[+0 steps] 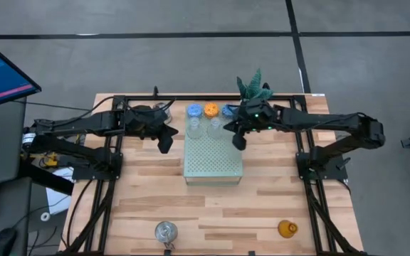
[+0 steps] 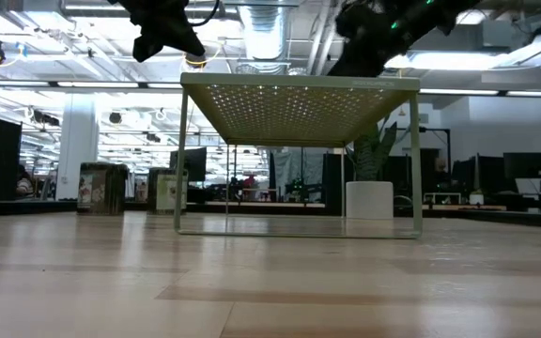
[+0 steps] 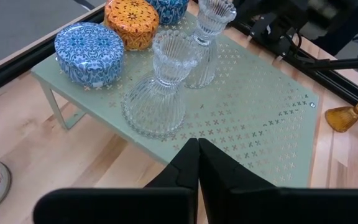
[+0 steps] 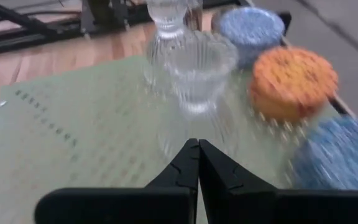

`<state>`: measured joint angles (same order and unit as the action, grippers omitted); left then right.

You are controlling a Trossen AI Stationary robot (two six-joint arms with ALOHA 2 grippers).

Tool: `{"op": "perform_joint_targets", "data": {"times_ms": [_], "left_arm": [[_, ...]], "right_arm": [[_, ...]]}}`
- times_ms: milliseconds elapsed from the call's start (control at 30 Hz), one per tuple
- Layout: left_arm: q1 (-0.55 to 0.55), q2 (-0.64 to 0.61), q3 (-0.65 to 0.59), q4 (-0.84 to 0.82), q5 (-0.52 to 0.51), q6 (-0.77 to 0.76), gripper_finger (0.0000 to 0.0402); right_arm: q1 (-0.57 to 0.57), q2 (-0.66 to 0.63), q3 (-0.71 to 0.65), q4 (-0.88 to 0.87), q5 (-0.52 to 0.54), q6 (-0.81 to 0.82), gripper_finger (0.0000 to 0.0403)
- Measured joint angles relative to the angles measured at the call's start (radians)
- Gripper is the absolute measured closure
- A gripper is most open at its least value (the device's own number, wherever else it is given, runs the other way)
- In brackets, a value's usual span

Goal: Stock candles and holders on shelf
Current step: Put the yellow candle holder on the shelf aligned with the other candle holders

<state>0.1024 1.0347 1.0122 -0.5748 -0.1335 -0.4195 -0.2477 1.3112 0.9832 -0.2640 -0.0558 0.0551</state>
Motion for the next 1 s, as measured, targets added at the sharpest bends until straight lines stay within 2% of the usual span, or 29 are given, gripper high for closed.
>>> {"op": "perform_joint_targets", "data": {"times_ms": [67,200,333,467,633,833,900,1000], "left_arm": [[0.000,-0.007,0.000,-0.001,0.000,0.000,0.0397],[0.000,-0.029,0.000,-0.001,0.000,-0.003,0.0394],[0.000,-0.060,0.000,-0.001,0.000,-0.004,0.0394],[0.000,-0.089,0.000,-0.003,0.000,-0.007,0.0397],[0.000,-0.115,0.000,-0.004,-0.002,-0.008,0.0393],[0.000,-0.123,0.000,-0.004,-0.004,-0.008,0.0392],[0.000,-0.124,0.000,-0.002,-0.006,-0.008,0.0392],[0.000,-0.124,0.000,-0.003,-0.015,-0.008,0.0389]], "right_arm": [[0.017,-0.043,0.056,-0.165,0.003,0.036,0.0403],[0.092,-0.105,0.196,-0.604,0.005,0.171,0.0403],[0.244,-0.133,0.307,-0.944,0.055,0.358,0.0403],[0.440,-0.128,0.365,-1.195,0.075,0.622,0.0403],[0.697,-0.126,0.372,-1.293,0.040,0.942,0.0403],[0.967,-0.098,0.372,-1.265,-0.035,1.260,0.0396],[1.036,-0.079,0.372,-1.221,-0.069,1.305,0.0377],[1.103,-0.044,0.372,-1.129,-0.095,1.342,0.0325]]}}
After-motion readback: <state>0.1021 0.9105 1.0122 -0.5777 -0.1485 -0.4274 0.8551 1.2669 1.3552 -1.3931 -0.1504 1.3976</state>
